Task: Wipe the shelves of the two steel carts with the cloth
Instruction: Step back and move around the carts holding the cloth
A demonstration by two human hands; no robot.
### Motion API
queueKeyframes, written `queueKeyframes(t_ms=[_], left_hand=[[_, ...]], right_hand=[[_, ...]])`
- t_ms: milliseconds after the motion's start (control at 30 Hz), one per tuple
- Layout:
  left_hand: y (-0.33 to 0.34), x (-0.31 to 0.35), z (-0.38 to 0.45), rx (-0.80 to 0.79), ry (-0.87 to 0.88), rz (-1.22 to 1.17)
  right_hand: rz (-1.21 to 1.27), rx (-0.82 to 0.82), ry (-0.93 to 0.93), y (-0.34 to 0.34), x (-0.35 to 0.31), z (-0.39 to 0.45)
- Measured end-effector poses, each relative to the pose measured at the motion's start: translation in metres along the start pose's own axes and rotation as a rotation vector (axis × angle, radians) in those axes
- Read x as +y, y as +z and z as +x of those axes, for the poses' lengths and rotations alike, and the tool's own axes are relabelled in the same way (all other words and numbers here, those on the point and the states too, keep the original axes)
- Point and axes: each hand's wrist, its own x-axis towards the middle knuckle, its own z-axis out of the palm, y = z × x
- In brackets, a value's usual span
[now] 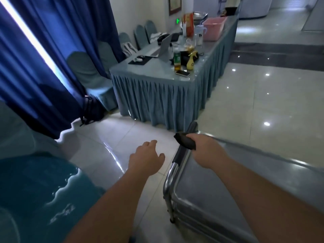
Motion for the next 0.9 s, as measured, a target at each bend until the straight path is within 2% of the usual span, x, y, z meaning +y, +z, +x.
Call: queueKeyframes(t_ms=[133, 333, 633, 900], left_hand=[[-0.017, 0.014, 0.037, 0.029, -0.023, 0.006], [-0.016, 0.007, 0.106, -0.011, 0.012, 0.047], [-0.003, -0.011, 0.264, -0.129, 0.339, 0.098], [0.01, 0.013, 0.312, -0.228, 0.593, 0.212]], right_hand=[[-0.029, -0.007, -0.006, -0.019, 0.008, 0.04], [-0.036, 0.009, 0.059, -0.017, 0.021, 0.098], [-0.009, 0.14, 0.389, 0.013, 0.031, 0.182], [0.054, 0.291, 0.67, 0.026, 0.028, 0.149]])
